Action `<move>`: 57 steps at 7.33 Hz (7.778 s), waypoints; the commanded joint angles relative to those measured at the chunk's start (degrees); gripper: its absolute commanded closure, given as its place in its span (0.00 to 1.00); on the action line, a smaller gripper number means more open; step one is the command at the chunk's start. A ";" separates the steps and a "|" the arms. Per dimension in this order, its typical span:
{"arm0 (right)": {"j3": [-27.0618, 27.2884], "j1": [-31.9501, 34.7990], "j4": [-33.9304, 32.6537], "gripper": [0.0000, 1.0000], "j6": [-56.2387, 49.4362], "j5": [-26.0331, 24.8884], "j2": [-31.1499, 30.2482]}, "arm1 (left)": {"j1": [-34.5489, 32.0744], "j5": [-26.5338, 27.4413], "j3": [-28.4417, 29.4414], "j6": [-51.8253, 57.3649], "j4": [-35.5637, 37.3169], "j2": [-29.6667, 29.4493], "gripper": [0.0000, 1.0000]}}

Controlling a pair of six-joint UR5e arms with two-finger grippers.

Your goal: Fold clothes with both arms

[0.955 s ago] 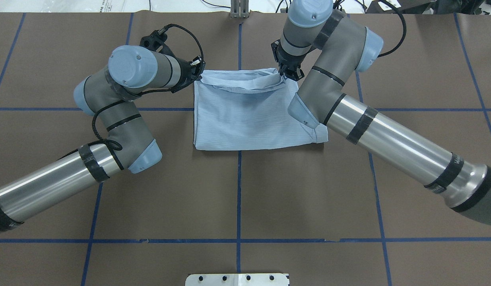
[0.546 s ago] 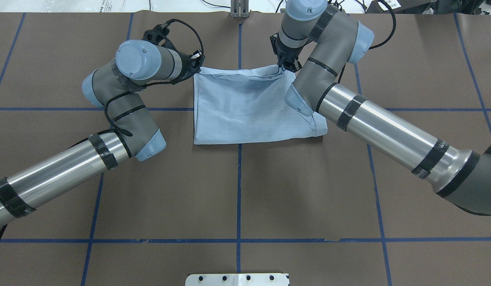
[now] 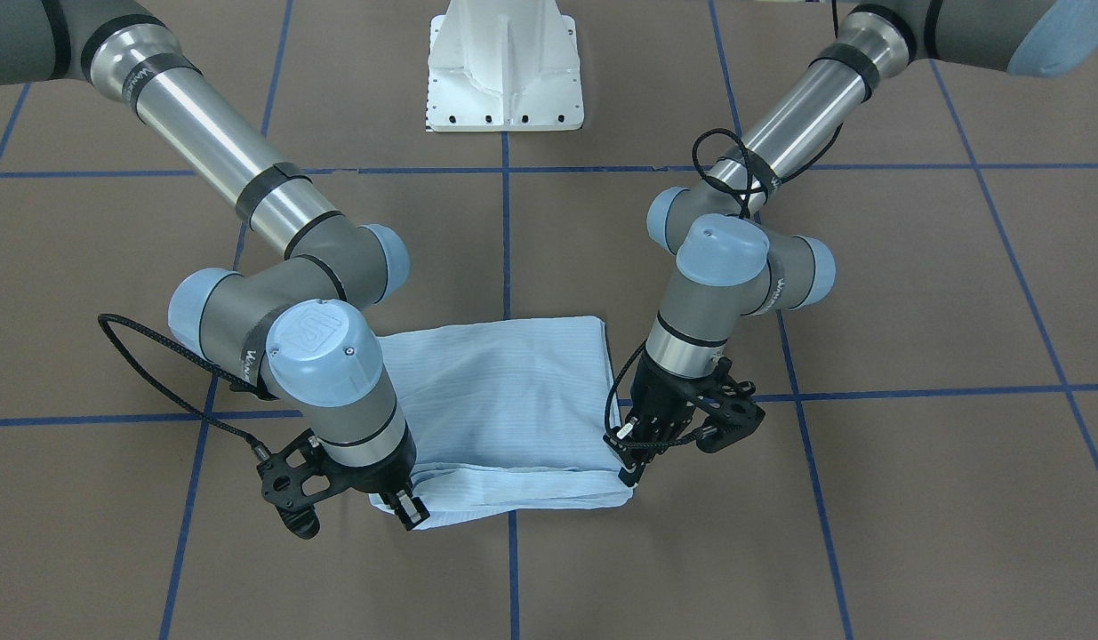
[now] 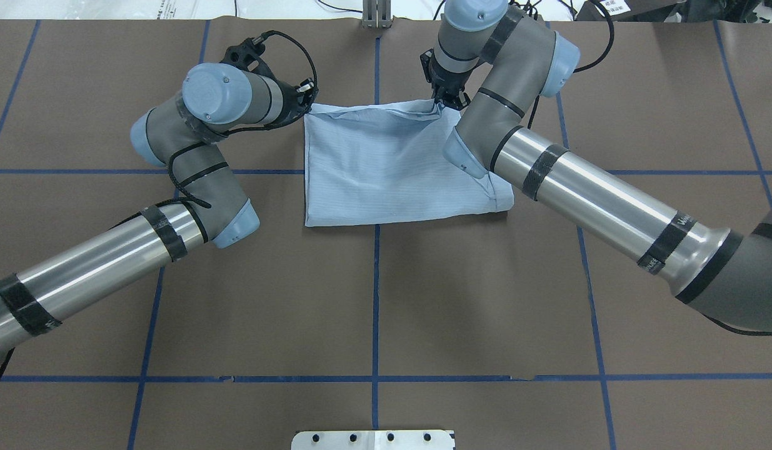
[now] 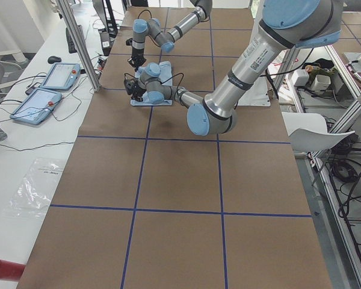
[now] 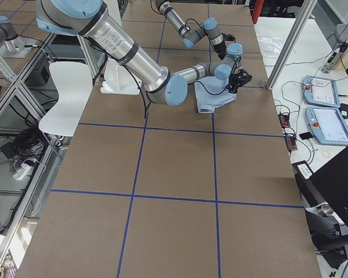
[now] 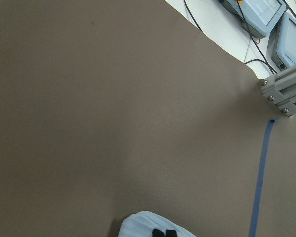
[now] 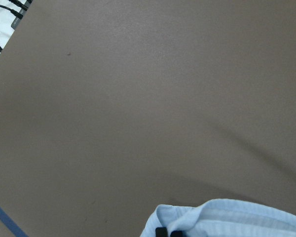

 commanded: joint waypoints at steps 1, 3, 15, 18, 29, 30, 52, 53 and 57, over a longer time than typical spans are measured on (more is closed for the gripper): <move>-0.11 0.01 -0.04 0.00 -2.27 0.00 0.49 | -0.35 -0.16 0.11 0.28 -1.25 -0.02 0.35; 0.24 1.58 -0.12 0.00 -4.83 1.65 0.58 | -1.84 -0.94 -0.76 0.36 -3.46 0.07 0.32; 40.41 43.12 -25.43 0.00 -104.64 22.76 -53.27 | -41.11 -36.10 -23.18 91.96 15.03 35.05 0.33; 42.60 44.31 -32.36 0.00 -112.14 24.26 -54.88 | -43.25 -36.46 -25.88 96.24 24.63 36.88 0.15; 46.54 42.91 -32.21 0.00 -112.32 23.47 -59.00 | -43.24 -36.46 -45.85 93.18 34.49 50.08 0.00; 47.34 42.47 -32.21 0.00 -112.32 23.20 -59.88 | -43.33 -36.63 -45.77 93.26 34.51 51.56 0.00; 51.83 40.18 -32.56 0.00 -111.00 20.83 -59.54 | -52.30 -37.33 -46.20 93.18 25.02 50.93 0.00; 52.10 40.18 -32.56 0.00 -111.00 21.35 -59.71 | -52.13 -37.16 -44.82 93.26 25.01 51.40 0.00; 52.27 39.56 -32.38 0.00 -111.00 21.62 -59.98 | -52.12 -37.68 -41.56 93.18 25.54 51.23 0.00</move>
